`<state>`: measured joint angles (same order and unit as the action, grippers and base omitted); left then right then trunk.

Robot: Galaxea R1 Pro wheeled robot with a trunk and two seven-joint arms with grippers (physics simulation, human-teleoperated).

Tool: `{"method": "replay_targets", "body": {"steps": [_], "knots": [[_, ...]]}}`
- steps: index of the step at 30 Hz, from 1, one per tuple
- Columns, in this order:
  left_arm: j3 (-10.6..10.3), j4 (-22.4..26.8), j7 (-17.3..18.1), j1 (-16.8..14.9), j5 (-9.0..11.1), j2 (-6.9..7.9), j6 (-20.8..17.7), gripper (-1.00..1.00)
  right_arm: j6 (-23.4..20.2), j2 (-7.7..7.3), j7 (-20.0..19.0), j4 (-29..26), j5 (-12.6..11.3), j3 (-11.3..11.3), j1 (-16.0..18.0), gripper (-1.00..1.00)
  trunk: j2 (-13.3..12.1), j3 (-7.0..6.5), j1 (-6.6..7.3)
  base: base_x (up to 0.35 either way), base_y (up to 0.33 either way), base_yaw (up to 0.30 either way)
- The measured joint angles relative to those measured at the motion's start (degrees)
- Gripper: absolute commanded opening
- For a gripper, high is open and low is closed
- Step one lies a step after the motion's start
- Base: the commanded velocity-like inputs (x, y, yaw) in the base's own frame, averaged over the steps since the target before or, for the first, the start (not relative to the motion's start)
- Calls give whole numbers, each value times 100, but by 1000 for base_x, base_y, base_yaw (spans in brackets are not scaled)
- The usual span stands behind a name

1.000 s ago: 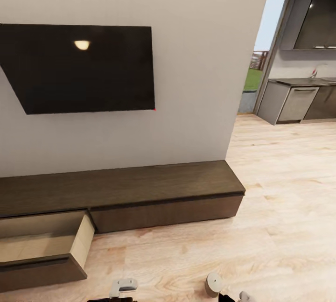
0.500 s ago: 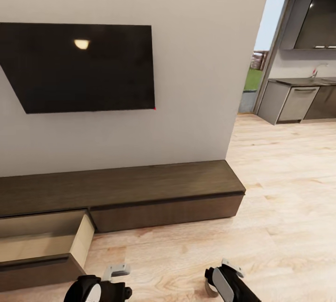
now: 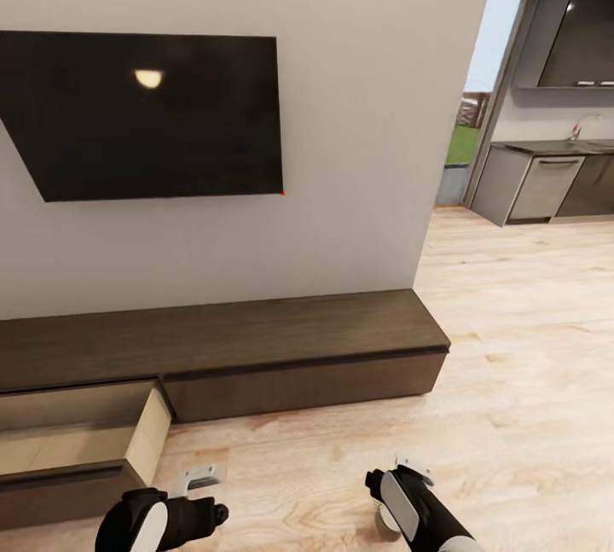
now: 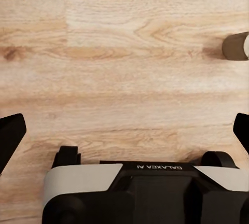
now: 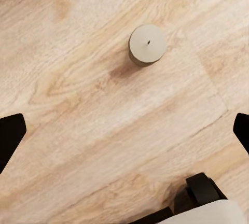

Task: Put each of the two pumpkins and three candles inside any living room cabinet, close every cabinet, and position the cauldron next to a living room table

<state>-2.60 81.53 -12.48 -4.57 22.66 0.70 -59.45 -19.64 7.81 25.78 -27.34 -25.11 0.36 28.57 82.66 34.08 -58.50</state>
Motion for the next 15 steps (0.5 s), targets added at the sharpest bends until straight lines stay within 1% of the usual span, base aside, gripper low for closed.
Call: {"method": "replay_targets", "body": {"steps": [2,4,6,8,10,12,15], "knots": [[29,7,-1,-10,-20,8,5,100,-8,11,4,-5,3,11,41,100,80,36,-44,0,0,0],[40,10,0,-50,-24,16,-1,100,-11,16,5,-46,7,93,58,100,160,72,-88,0,0,0],[45,9,0,-73,-30,21,0,100,-12,17,15,-107,6,231,64,100,241,108,-132,0,0,0],[52,10,0,-87,-29,26,2,100,-4,18,29,-150,5,492,67,100,321,144,-176,0,0,0],[102,11,0,-93,-29,32,9,100,6,19,42,-170,5,719,69,100,401,180,-220,0,0,0],[226,11,0,-103,-26,34,14,100,20,19,47,-178,5,834,69,100,481,216,-264,0,0,0],[330,10,0,-168,-26,35,11,100,37,20,51,-188,6,887,70,100,602,269,-329,0,0,0]]}}
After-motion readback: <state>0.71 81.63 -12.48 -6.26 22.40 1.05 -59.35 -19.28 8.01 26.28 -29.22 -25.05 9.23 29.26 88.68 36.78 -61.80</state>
